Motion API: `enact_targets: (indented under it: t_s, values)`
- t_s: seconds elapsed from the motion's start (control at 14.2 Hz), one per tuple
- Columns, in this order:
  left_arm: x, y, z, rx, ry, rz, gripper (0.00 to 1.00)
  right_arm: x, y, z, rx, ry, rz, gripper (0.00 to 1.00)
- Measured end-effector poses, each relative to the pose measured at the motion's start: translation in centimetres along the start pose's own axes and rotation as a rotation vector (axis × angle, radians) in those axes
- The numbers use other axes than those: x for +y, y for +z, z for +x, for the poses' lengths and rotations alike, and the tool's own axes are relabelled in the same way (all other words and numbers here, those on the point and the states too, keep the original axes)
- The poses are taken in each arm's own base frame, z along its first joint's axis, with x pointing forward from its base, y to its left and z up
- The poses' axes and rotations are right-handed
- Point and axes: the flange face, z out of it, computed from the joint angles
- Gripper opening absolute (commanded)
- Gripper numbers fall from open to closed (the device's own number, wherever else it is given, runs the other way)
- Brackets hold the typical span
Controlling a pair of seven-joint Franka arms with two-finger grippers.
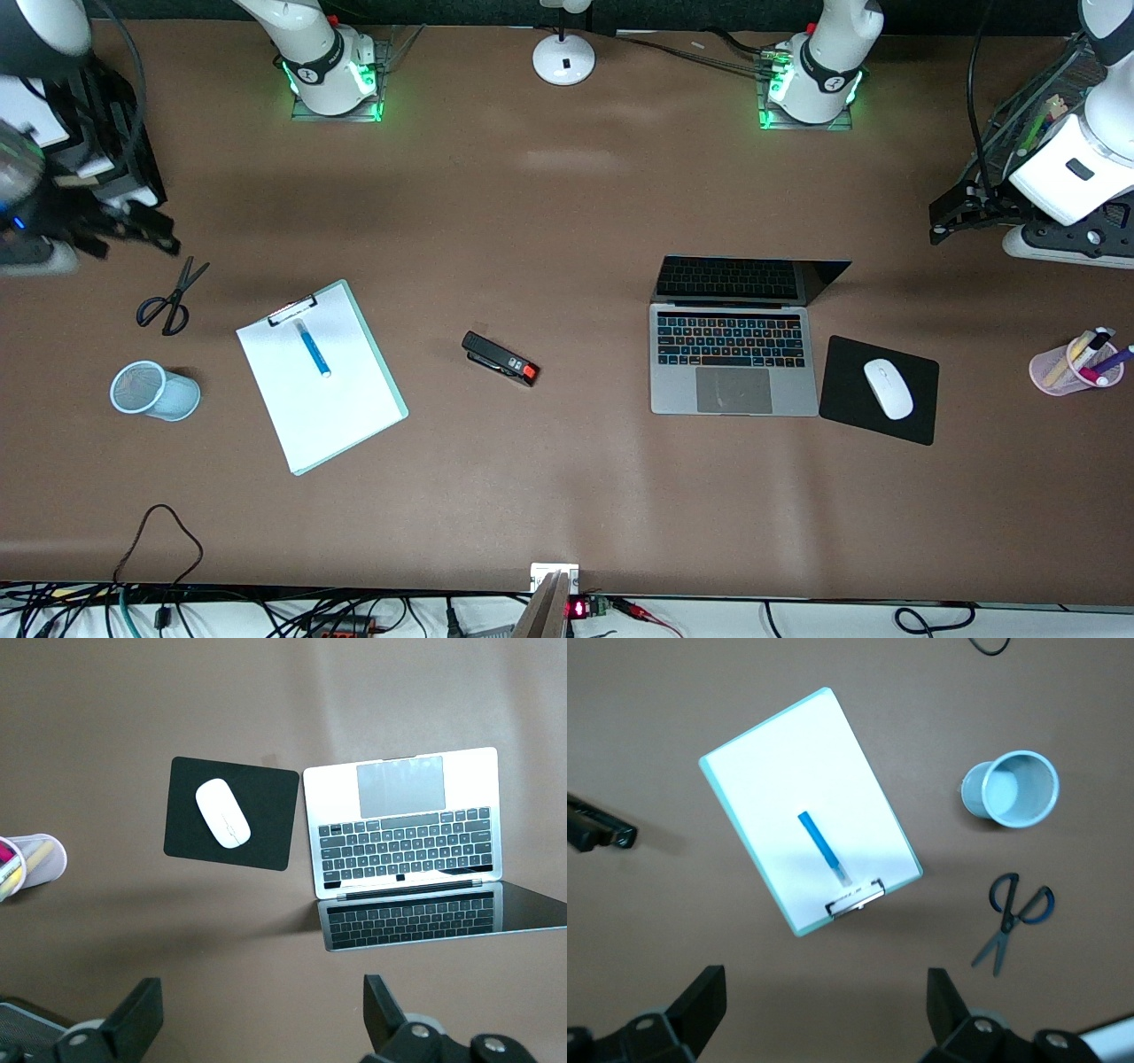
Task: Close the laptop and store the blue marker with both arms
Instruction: 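Reach the right gripper toward the blue marker on the clipboard, then grasp the blue marker with the right gripper while the left gripper moves out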
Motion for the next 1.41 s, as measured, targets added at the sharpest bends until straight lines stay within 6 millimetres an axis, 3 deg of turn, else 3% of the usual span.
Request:
enact_targets:
  t_s: [0.28,0.35,0.42,0.49,0.56,0.78,1.2,1.34,1.41]
  values:
    - [0.0,1.6,0.6,-0.034,0.001,-0.003,1.00,0.1,9.8,3.9,-0.041,-0.034,-0.005,1.00]
    - [0.1,1.8,0.7,-0.037,0.002,-0.003,0.87,-0.1,12.2,4.7,-0.050,-0.083,-0.004,1.00]
    - [0.1,1.9,0.7,-0.040,0.003,-0.003,0.51,-0.4,14.3,5.3,-0.056,-0.138,-0.003,1.00]
    - [0.2,2.0,0.8,-0.042,0.005,-0.003,0.22,-0.8,16.3,5.7,-0.063,-0.189,-0.002,1.00]
    - [0.3,2.2,0.8,-0.045,0.007,-0.004,0.07,-1.2,18.3,6.1,-0.071,-0.246,0.000,1.00]
    - [0.6,2.3,1.0,-0.061,0.011,-0.005,0.02,-3.2,22.5,6.6,-0.099,-0.395,0.007,0.99]
    - [1.1,2.5,1.2,-0.116,0.021,-0.013,0.00,-5.4,28.4,6.9,-0.117,-0.594,0.015,0.67]
    - [1.9,3.1,0.9,-0.160,0.026,-0.051,0.00,-5.9,29.8,7.0,-0.116,-0.625,0.014,0.53]
    - [2.5,3.3,0.7,-0.179,0.026,-0.076,0.00,-6.1,30.3,7.0,-0.112,-0.636,0.013,0.51]
